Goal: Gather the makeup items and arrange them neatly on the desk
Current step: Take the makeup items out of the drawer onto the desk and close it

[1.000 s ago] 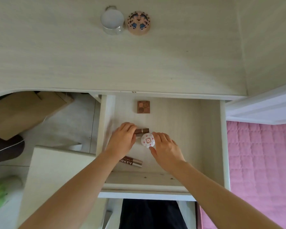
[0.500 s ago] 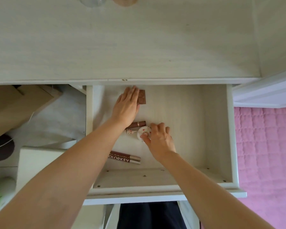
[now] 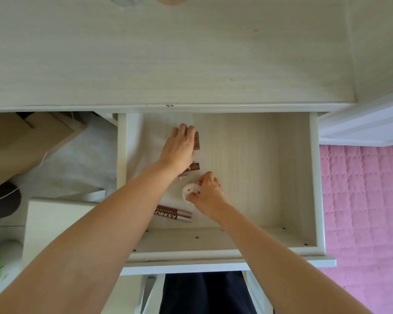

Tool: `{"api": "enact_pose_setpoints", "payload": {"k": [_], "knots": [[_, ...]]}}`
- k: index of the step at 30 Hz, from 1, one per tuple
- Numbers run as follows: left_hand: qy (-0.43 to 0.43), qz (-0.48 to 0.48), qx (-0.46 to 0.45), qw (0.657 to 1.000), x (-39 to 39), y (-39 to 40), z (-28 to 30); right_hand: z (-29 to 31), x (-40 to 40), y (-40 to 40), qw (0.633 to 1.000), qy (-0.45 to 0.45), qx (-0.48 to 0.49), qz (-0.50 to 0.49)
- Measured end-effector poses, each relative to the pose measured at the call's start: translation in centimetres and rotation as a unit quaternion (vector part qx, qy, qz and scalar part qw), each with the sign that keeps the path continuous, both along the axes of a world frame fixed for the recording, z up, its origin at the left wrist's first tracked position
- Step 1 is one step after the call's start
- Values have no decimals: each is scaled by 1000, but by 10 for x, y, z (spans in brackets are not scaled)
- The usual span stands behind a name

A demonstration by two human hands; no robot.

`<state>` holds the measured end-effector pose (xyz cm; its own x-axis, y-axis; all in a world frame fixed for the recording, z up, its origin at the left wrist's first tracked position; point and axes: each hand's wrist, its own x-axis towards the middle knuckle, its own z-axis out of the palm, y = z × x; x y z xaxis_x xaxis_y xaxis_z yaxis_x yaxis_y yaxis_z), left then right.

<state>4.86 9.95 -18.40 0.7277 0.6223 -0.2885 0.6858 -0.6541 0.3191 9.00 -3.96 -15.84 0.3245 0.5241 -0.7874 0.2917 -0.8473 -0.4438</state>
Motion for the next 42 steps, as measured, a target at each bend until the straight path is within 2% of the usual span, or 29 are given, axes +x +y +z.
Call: {"api": "enact_pose_setpoints", "payload": {"k": [5, 9, 13, 17, 22, 26, 30, 32, 35, 39, 42], "knots": [[-7, 56, -63, 996, -4, -9, 2, -1, -2, -13, 1000, 18, -3, -3], [-12, 125, -134, 983, -10, -17, 12, 10, 7, -21, 996, 85, -13, -35], [-77, 252, -238, 935, -10, -26, 37, 31, 18, -25, 987, 136, -13, -89], [-115, 319, -314, 887, -17, -46, 70, 66, 37, -30, 967, 232, -14, -107], [-153, 391, -321, 849, -25, -68, 127, 115, 53, -37, 944, 287, 47, -158], [-234, 439, -314, 809, -33, -82, 164, 152, 62, -35, 905, 369, 95, -191], [-292, 502, -328, 745, -35, -86, 196, 184, 68, -29, 866, 428, 129, -225], [-332, 506, -368, 706, -35, -85, 209, 197, 70, -23, 862, 428, 142, -232], [-369, 502, -399, 673, -38, -79, 221, 209, 73, -12, 878, 392, 154, -229], [-390, 494, -376, 679, -42, -61, 224, 217, 76, 9, 895, 348, 165, -226], [-395, 508, -337, 687, -42, -38, 225, 218, 78, 31, 913, 284, 162, -245]]}}
